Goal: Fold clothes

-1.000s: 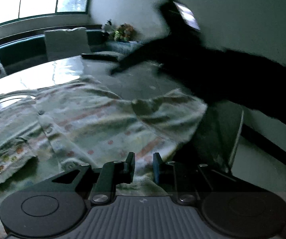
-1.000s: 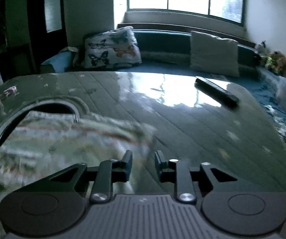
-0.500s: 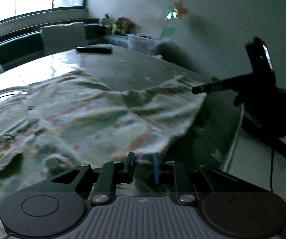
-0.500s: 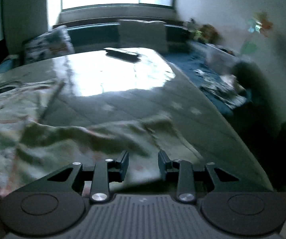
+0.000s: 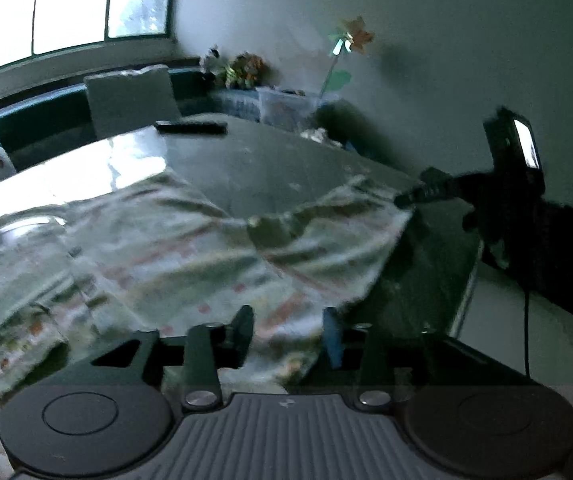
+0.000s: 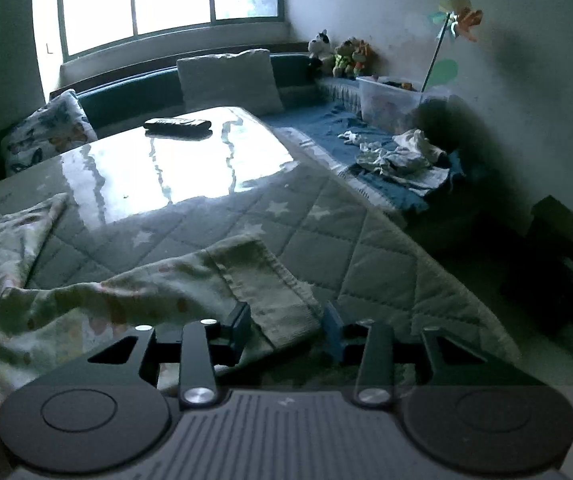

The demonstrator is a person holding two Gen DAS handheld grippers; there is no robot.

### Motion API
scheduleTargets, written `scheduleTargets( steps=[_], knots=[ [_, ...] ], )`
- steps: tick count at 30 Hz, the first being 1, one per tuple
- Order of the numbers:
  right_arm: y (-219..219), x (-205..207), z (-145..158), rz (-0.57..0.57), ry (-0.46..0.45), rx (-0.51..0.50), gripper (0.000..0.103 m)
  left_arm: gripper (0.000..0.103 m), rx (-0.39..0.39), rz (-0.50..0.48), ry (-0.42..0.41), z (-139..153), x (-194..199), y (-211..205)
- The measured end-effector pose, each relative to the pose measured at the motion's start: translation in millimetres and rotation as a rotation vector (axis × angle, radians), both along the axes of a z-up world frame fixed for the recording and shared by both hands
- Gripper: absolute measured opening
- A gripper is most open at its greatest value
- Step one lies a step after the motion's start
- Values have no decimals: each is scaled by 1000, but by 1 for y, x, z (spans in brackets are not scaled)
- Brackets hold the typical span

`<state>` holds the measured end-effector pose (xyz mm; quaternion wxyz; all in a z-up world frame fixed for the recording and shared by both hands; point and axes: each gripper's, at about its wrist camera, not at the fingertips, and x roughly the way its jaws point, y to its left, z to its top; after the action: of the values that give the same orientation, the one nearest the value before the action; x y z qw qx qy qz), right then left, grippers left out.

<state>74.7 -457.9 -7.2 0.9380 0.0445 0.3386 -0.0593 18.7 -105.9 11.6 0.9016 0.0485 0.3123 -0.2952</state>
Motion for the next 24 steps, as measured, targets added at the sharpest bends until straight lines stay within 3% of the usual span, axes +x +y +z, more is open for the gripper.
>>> scheduleTargets(
  steps=[5, 7, 9, 11, 18, 24],
  knots=[
    [6, 1, -3, -4, -8, -17, 41, 48, 11, 52, 23, -3, 15, 0],
    [8, 1, -2, -5, -9, -27, 30, 48, 23, 58, 34, -6, 19, -3],
    [8, 0, -1, -2, -10, -14, 13, 48, 31, 57, 40, -8, 22, -7],
    [7, -1, 2, -3, -16, 16, 6, 48, 37, 54, 47, -11, 24, -11],
    [14, -14, 47, 55, -123, 101, 5, 48, 77, 37, 61, -23, 28, -25],
    [40, -19, 106, 202, -232, 169, 5, 48, 102, 32, 52, -27, 25, -30]
  ],
)
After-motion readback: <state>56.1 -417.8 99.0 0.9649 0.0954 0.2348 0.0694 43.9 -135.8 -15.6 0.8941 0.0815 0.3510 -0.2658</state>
